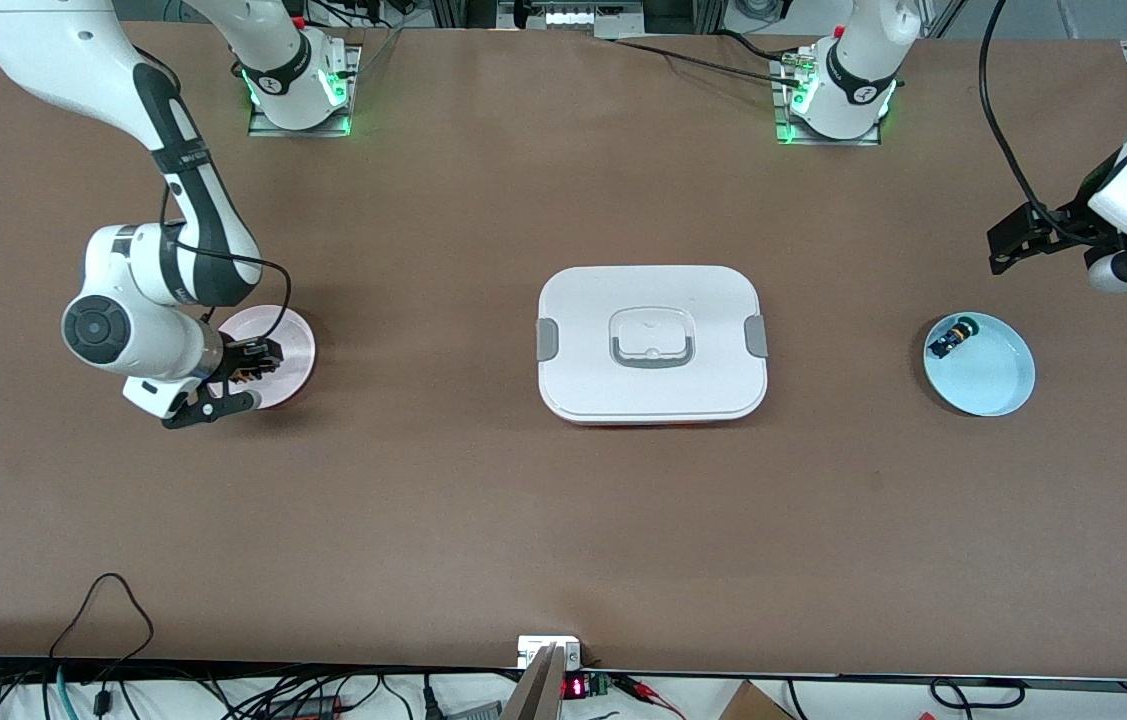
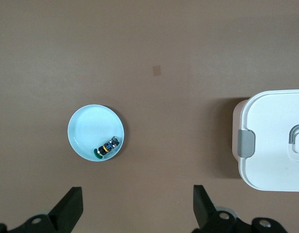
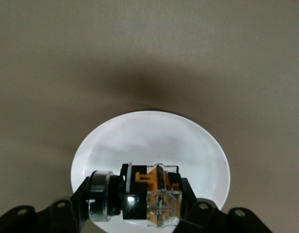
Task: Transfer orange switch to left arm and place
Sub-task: 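Lift the orange switch with the right gripper above the white plate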
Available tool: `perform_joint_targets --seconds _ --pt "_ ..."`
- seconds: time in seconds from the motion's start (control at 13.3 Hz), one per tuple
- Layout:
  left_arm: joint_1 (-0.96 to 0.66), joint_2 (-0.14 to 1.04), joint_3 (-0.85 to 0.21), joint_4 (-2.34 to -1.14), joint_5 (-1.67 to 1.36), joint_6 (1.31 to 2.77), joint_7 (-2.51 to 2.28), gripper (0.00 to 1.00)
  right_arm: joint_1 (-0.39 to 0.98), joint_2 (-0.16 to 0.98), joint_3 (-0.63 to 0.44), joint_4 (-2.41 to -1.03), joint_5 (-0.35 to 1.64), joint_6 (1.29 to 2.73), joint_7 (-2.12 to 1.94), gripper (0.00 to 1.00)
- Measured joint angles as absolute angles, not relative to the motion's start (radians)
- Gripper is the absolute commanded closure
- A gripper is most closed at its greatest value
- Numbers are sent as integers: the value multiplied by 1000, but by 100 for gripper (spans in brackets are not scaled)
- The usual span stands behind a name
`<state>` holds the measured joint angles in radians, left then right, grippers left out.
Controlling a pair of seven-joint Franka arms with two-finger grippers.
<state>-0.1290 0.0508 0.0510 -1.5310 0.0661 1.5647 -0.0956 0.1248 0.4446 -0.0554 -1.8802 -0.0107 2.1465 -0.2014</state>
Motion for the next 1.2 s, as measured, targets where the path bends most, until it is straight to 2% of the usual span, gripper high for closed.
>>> perform_joint_targets --seconds 0.3,0.68,0.9,1.2 --pt "-121 52 62 -1512 66 1562 -96 0 127 417 -37 -1786 -9 2030 -202 55" --pt "-113 52 59 -1493 66 1546 -96 0 127 389 -36 -1735 -9 1978 -202 55" --pt "-113 52 57 -1493 66 1546 -96 0 128 365 -18 -1704 -7 1959 -204 61" --pt "-113 52 58 -1492 66 1546 -96 0 134 341 3 -1624 40 1853 -204 68"
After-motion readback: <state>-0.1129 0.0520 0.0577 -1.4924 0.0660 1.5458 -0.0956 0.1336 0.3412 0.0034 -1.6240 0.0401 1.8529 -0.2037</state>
